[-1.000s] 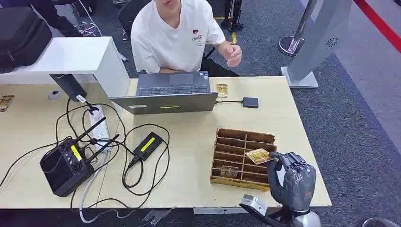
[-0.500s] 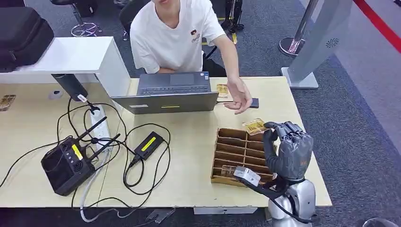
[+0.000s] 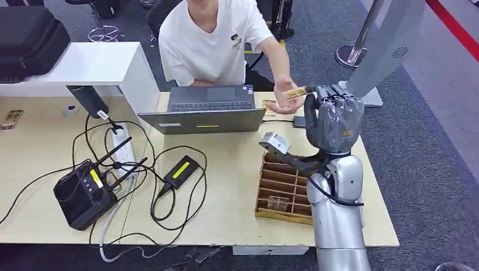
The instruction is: Pass the card to the sensor for recognition and then transmit it.
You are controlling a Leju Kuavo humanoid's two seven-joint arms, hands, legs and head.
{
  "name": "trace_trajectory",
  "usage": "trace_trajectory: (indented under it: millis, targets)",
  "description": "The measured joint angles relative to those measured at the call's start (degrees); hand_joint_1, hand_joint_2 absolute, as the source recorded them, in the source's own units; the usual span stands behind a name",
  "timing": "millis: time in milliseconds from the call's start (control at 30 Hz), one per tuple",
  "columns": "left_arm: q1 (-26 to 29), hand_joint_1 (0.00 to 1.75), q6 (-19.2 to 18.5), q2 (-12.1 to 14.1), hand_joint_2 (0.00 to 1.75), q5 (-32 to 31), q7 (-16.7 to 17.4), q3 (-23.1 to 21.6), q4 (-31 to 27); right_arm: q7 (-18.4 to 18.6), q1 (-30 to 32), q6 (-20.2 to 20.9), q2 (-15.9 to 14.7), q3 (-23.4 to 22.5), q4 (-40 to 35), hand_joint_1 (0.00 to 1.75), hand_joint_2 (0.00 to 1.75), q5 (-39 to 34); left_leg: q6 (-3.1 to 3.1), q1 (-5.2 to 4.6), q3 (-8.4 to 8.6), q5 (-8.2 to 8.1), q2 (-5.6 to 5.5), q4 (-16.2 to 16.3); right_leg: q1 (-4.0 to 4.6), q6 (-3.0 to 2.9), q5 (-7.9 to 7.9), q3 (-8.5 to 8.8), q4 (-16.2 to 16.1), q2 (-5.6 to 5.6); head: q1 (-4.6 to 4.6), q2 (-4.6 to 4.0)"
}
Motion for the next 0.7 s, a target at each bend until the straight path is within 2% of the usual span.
trace_trajectory:
  millis: [100,133,433,533,700]
  targets:
    - [-0.3,0.0,0.0,-0.3,1.75,-0.5,0.2,0.0,0.3,1.4,-0.6,0.0,0.0,0.3,0.9,1.55,1.75,0.1,0.06,-0.03,-0.08,0.04,-0.1,0.0,-0.05,0.09,0.06,-0.02,-0.1,-0.07,0.0,0.0]
    - [-0.3,0.0,0.0,-0.3,1.75,-0.5,0.3,0.0,0.3,1.6,-0.6,0.0,0.0,0.5,1.1,0.0,1.75,0.0,0.12,-0.04,-0.1,0.07,-0.12,0.0,-0.07,0.1,0.06,-0.03,-0.1,-0.08,0.0,0.0]
    - [-1.0,0.0,-1.1,-0.4,1.75,-0.8,0.7,0.0,0.9,0.9,-0.5,0.0,0.0,1.2,1.6,0.0,1.75,-0.6,0.3,-0.14,-0.33,0.19,-0.2,0.0,-0.18,0.33,0.21,-0.13,-0.2,-0.14,0.0,0.0]
    - [-3.1,0.0,-0.4,-1.2,1.75,5.1,7.7,0.6,2.8,-3.6,-0.5,0.0,0.5,1.5,2.2,0.0,1.75,-3.7,0.36,-0.13,-0.33,0.23,-0.17,0.0,-0.17,0.34,0.3,-0.06,-0.2,-0.16,0.04,0.0]
    - [-4.9,0.0,-0.2,-1.6,1.75,7.0,9.3,1.9,5.7,-3.0,-0.5,0.0,1.6,2.7,3.2,0.0,1.75,-3.3,0.29,-0.12,-0.29,0.28,0.16,0.0,-0.14,0.34,0.4,-0.22,-0.2,0.15,0.0,0.0]
